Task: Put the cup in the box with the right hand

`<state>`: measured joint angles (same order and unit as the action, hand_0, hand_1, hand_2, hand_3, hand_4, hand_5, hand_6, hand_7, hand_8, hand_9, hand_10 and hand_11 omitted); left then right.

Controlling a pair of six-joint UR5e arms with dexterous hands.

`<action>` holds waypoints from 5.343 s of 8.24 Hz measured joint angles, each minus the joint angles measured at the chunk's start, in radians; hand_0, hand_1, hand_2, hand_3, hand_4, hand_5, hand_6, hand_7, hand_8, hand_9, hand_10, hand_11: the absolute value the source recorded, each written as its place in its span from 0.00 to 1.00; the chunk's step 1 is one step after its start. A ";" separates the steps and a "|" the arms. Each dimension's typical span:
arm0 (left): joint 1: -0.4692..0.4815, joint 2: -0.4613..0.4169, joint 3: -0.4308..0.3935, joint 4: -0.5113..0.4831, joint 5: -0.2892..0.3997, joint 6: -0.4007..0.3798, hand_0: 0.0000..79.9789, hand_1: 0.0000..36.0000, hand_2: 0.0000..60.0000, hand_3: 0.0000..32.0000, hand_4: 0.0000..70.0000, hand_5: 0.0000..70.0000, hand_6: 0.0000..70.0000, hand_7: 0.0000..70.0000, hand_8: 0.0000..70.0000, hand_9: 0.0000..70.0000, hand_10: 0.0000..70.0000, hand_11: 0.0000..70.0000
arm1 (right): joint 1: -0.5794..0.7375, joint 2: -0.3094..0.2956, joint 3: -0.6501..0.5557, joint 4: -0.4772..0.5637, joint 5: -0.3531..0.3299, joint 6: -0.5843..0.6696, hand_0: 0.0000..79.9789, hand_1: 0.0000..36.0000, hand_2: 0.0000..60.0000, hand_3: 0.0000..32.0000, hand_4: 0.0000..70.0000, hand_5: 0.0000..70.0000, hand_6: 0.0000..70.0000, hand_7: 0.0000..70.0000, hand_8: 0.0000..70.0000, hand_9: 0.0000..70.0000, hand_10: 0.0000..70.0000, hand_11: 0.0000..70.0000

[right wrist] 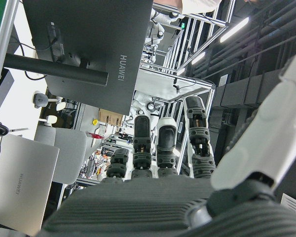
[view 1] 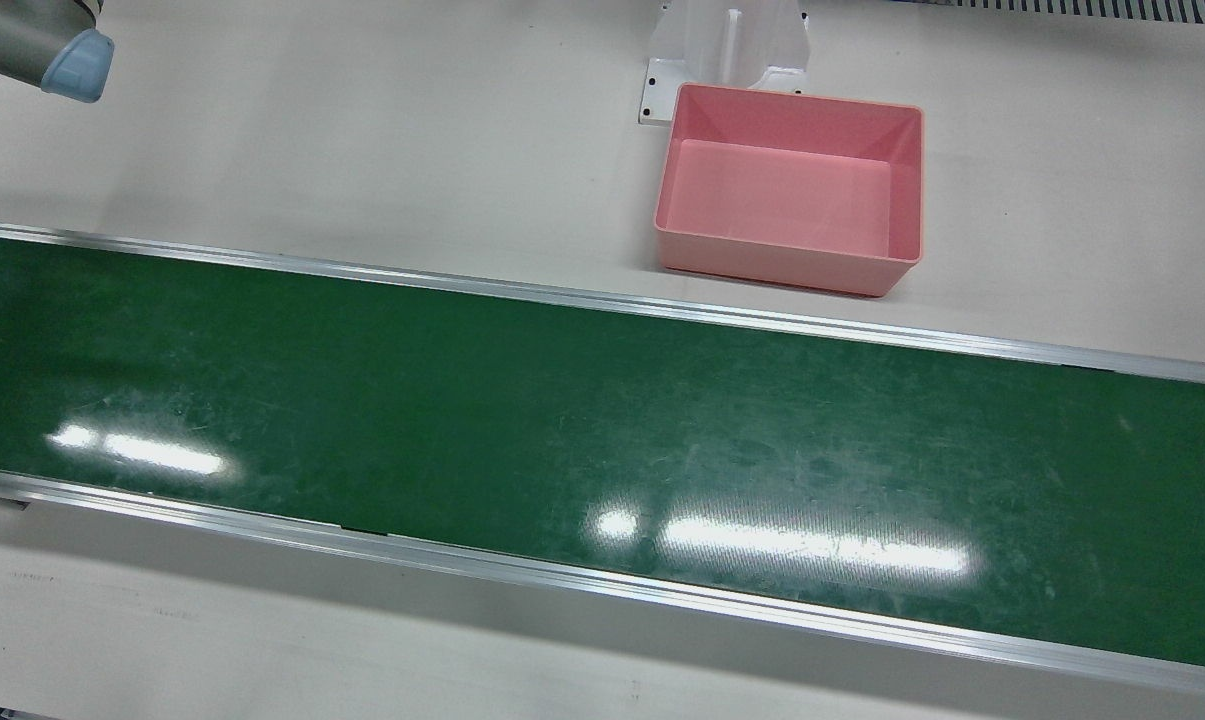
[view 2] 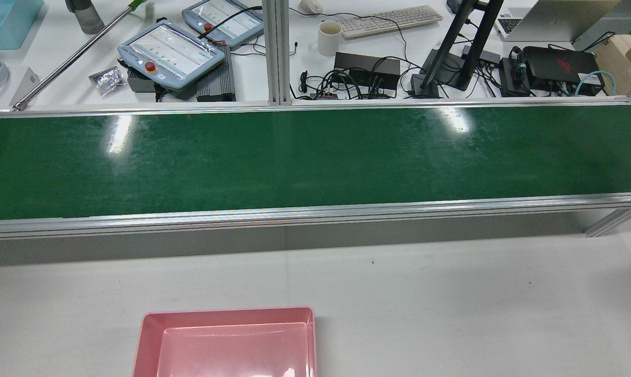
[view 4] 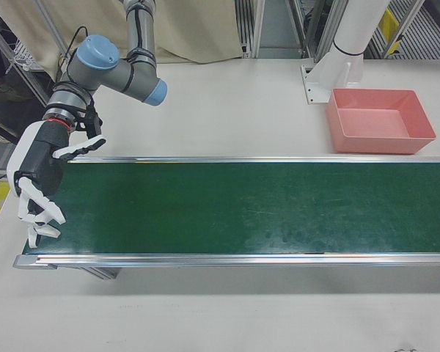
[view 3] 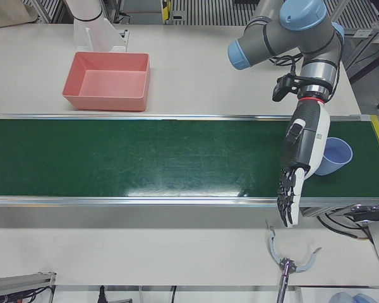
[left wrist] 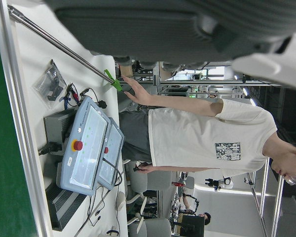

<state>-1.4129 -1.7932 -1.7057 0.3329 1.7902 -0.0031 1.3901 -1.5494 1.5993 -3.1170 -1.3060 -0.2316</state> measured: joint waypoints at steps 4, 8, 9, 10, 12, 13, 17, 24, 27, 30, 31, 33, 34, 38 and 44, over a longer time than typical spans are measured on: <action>0.000 0.000 0.001 0.000 0.000 0.000 0.00 0.00 0.00 0.00 0.00 0.00 0.00 0.00 0.00 0.00 0.00 0.00 | -0.048 0.000 0.037 -0.041 0.033 -0.011 0.58 0.02 0.00 0.00 0.31 0.06 0.21 0.93 0.22 0.47 0.12 0.19; 0.000 0.000 0.000 0.000 0.000 0.000 0.00 0.00 0.00 0.00 0.00 0.00 0.00 0.00 0.00 0.00 0.00 0.00 | -0.161 0.000 0.108 -0.044 0.110 -0.052 0.58 0.01 0.00 0.00 0.36 0.05 0.21 0.95 0.21 0.47 0.11 0.17; -0.001 0.000 0.000 0.000 0.000 0.000 0.00 0.00 0.00 0.00 0.00 0.00 0.00 0.00 0.00 0.00 0.00 0.00 | -0.179 0.000 0.107 -0.044 0.122 -0.055 0.58 0.01 0.00 0.00 0.35 0.05 0.21 0.95 0.22 0.47 0.11 0.17; -0.001 0.000 0.000 0.000 0.000 0.000 0.00 0.00 0.00 0.00 0.00 0.00 0.00 0.00 0.00 0.00 0.00 0.00 | -0.200 -0.001 0.103 -0.044 0.149 -0.056 0.58 0.01 0.00 0.00 0.38 0.05 0.21 0.94 0.21 0.46 0.11 0.17; 0.000 0.000 0.000 0.000 0.000 0.000 0.00 0.00 0.00 0.00 0.00 0.00 0.00 0.00 0.00 0.00 0.00 0.00 | -0.251 0.026 0.068 -0.045 0.183 -0.059 0.57 0.00 0.00 0.00 0.43 0.05 0.21 0.95 0.20 0.44 0.11 0.17; 0.000 0.000 0.000 0.000 0.000 0.000 0.00 0.00 0.00 0.00 0.00 0.00 0.00 0.00 0.00 0.00 0.00 0.00 | -0.263 0.052 0.056 -0.050 0.189 -0.059 0.58 0.00 0.00 0.00 0.49 0.04 0.22 0.98 0.19 0.44 0.10 0.15; 0.000 0.000 0.000 0.000 0.000 0.000 0.00 0.00 0.00 0.00 0.00 0.00 0.00 0.00 0.00 0.00 0.00 0.00 | -0.306 0.082 0.042 -0.064 0.212 -0.059 0.58 0.00 0.00 0.00 0.44 0.04 0.21 0.96 0.19 0.44 0.09 0.14; -0.001 0.000 0.000 0.000 0.000 0.000 0.00 0.00 0.00 0.00 0.00 0.00 0.00 0.00 0.00 0.00 0.00 0.00 | -0.308 0.040 0.074 -0.064 0.215 -0.056 0.58 0.03 0.00 0.00 0.35 0.05 0.20 0.91 0.18 0.41 0.09 0.15; -0.001 0.000 0.000 0.000 0.000 0.000 0.00 0.00 0.00 0.00 0.00 0.00 0.00 0.00 0.00 0.00 0.00 0.00 | -0.302 0.039 0.079 -0.064 0.213 -0.056 0.58 0.02 0.00 0.00 0.39 0.05 0.20 0.92 0.18 0.41 0.09 0.13; 0.000 0.000 0.000 0.000 0.000 0.000 0.00 0.00 0.00 0.00 0.00 0.00 0.00 0.00 0.00 0.00 0.00 0.00 | -0.278 0.041 0.079 -0.075 0.211 -0.063 0.58 0.01 0.00 0.00 0.41 0.05 0.21 0.93 0.18 0.42 0.09 0.14; 0.000 0.000 0.000 0.000 0.000 0.000 0.00 0.00 0.00 0.00 0.00 0.00 0.00 0.00 0.00 0.00 0.00 0.00 | -0.281 0.045 0.073 -0.080 0.211 -0.065 0.58 0.01 0.00 0.00 0.45 0.04 0.21 0.94 0.18 0.42 0.09 0.13; 0.000 0.000 0.000 0.000 0.000 0.000 0.00 0.00 0.00 0.00 0.00 0.00 0.00 0.00 0.00 0.00 0.00 0.00 | -0.288 0.063 0.070 -0.105 0.211 -0.080 0.58 0.03 0.00 0.00 0.54 0.03 0.21 0.99 0.16 0.40 0.06 0.09; -0.001 0.000 0.000 0.000 0.000 0.000 0.00 0.00 0.00 0.00 0.00 0.00 0.00 0.00 0.00 0.00 0.00 0.00 | -0.291 0.081 0.072 -0.143 0.210 -0.093 0.57 0.07 0.00 0.00 0.50 0.03 0.21 0.97 0.16 0.39 0.06 0.09; -0.001 0.000 0.000 0.000 0.000 0.000 0.00 0.00 0.00 0.00 0.00 0.00 0.00 0.00 0.00 0.00 0.00 0.00 | -0.339 0.118 0.076 -0.193 0.212 -0.138 0.57 0.08 0.00 0.00 0.38 0.04 0.20 0.92 0.15 0.37 0.06 0.09; 0.000 0.000 0.000 0.000 0.000 0.000 0.00 0.00 0.00 0.00 0.00 0.00 0.00 0.00 0.00 0.00 0.00 0.00 | -0.365 0.115 0.084 -0.195 0.212 -0.158 0.58 0.07 0.00 0.00 0.36 0.04 0.20 0.91 0.16 0.38 0.06 0.10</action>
<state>-1.4132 -1.7932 -1.7058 0.3329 1.7901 -0.0031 1.0251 -1.4342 1.6828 -3.3119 -1.0939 -0.3899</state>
